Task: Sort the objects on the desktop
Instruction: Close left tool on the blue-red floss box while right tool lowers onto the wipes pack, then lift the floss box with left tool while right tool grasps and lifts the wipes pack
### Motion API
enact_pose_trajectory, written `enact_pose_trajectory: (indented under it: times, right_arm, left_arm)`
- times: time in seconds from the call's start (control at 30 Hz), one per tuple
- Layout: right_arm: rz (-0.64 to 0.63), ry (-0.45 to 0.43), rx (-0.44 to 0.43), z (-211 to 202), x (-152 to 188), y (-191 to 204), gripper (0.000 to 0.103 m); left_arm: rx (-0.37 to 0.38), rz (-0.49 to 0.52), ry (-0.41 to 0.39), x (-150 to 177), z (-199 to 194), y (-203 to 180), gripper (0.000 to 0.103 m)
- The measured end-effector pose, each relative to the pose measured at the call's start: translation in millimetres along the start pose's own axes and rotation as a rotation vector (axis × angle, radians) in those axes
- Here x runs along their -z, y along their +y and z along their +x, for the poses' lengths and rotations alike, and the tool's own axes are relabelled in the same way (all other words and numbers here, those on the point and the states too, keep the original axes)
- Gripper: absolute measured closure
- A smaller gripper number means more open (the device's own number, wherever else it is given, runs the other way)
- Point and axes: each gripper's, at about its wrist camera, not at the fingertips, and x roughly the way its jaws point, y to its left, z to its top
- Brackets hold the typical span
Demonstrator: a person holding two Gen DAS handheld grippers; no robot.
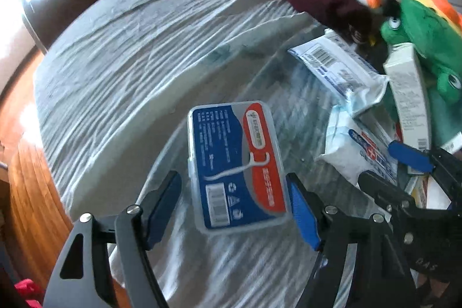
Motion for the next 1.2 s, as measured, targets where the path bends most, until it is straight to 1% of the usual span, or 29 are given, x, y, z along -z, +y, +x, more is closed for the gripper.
enact_pose_trajectory:
  times: [0.03, 0.07, 0.1, 0.13, 0.17, 0.2, 0.27, 0.3, 0.37, 0.53, 0.6, 0.63, 0.7, 0.73, 0.8, 0.83, 0.87, 0.97, 1.03, 1.1, 1.2]
  right_arm:
    - [-0.017, 0.008, 0.009, 4.8, -0.7, 1.3, 0.025]
    - [-0.051, 0.023, 0.037, 10.5, -0.2, 7.0, 0.022]
    - [-0.068, 0.047, 0.052, 14.4, 1.6, 10.6, 0.016]
    - [-0.068, 0.078, 0.046, 18.4, 4.6, 13.9, 0.01]
    - [-0.065, 0.078, 0.038, 16.1, 8.6, 18.4, 0.01]
    - [-0.051, 0.081, 0.012, 13.2, 10.4, 20.2, 0.01]
    - [-0.001, 0.071, -0.077, 7.0, 12.0, 19.6, 0.014]
    - [0.013, 0.068, -0.084, 7.2, 11.4, 18.0, 0.014]
    - [0.035, 0.064, -0.062, 9.4, 8.5, 13.9, 0.014]
    - [0.137, 0.025, -0.039, 8.4, 6.0, 3.2, 0.014]
    - [0.133, 0.027, 0.006, 10.3, 3.6, 8.5, 0.013]
    - [0.12, 0.033, 0.031, 10.7, 3.6, 12.2, 0.01]
    - [0.108, 0.038, 0.084, 13.0, 4.5, 20.1, 0.01]
    - [0.09, 0.042, 0.085, 13.0, 5.0, 22.8, 0.012]
    - [0.115, 0.035, 0.102, 8.5, 6.1, 24.7, 0.034]
    - [0.127, 0.028, 0.097, 5.3, 6.7, 25.9, 0.039]
    - [0.146, 0.028, 0.088, 2.7, 9.0, 26.4, 0.039]
    - [0.148, 0.033, 0.131, 10.7, 4.1, 34.1, 0.039]
    - [0.186, 0.038, 0.144, 12.7, 1.0, 33.4, 0.041]
    - [0.222, 0.032, 0.142, 0.7, 4.0, 34.3, 0.043]
    - [0.249, 0.007, 0.172, -15.0, 4.0, 39.9, 0.043]
  left_arm:
    - [-0.006, -0.004, 0.014, -1.6, 4.8, 0.4, 0.03]
    - [-0.022, 0.01, 0.003, -2.4, 5.2, -1.4, 0.03]
    - [-0.027, 0.021, 0.006, -3.8, 6.3, -2.9, 0.03]
    - [-0.015, 0.033, 0.005, -3.0, 5.4, -2.1, 0.032]
    - [-0.007, 0.04, 0.004, -1.8, 3.4, -0.2, 0.038]
    - [-0.003, 0.05, 0.006, -0.5, 1.3, 2.0, 0.043]
    - [0.008, 0.054, 0.015, -2.5, 0.3, 8.1, 0.043]
    - [0.006, 0.054, 0.015, -2.8, -0.3, 10.9, 0.043]
    - [0.005, 0.056, 0.013, -4.6, 0.8, 13.9, 0.043]
    - [-0.007, 0.081, 0.0, -7.4, 4.8, 12.2, 0.043]
    - [0.001, 0.093, -0.007, -5.0, 3.9, 13.5, 0.043]
    - [0.007, 0.097, -0.006, -4.3, 3.2, 15.0, 0.043]
    - [0.013, 0.107, -0.002, -3.8, 2.5, 17.7, 0.044]
    - [0.019, 0.111, 0.0, -4.3, 2.6, 19.2, 0.044]
    - [0.034, 0.121, 0.004, -5.1, 2.6, 21.0, 0.044]
    - [0.041, 0.133, 0.007, -5.4, 2.7, 21.4, 0.044]
    - [0.045, 0.141, 0.009, -5.1, 3.4, 20.7, 0.044]
    - [0.04, 0.188, 0.004, -5.8, 5.5, 19.2, 0.044]
    - [0.063, 0.202, 0.013, -7.2, 5.3, 20.3, 0.044]
    - [0.098, 0.221, 0.011, -8.8, -0.8, 22.2, 0.044]
    - [0.119, 0.259, -0.018, -12.7, -14.0, 21.2, 0.044]
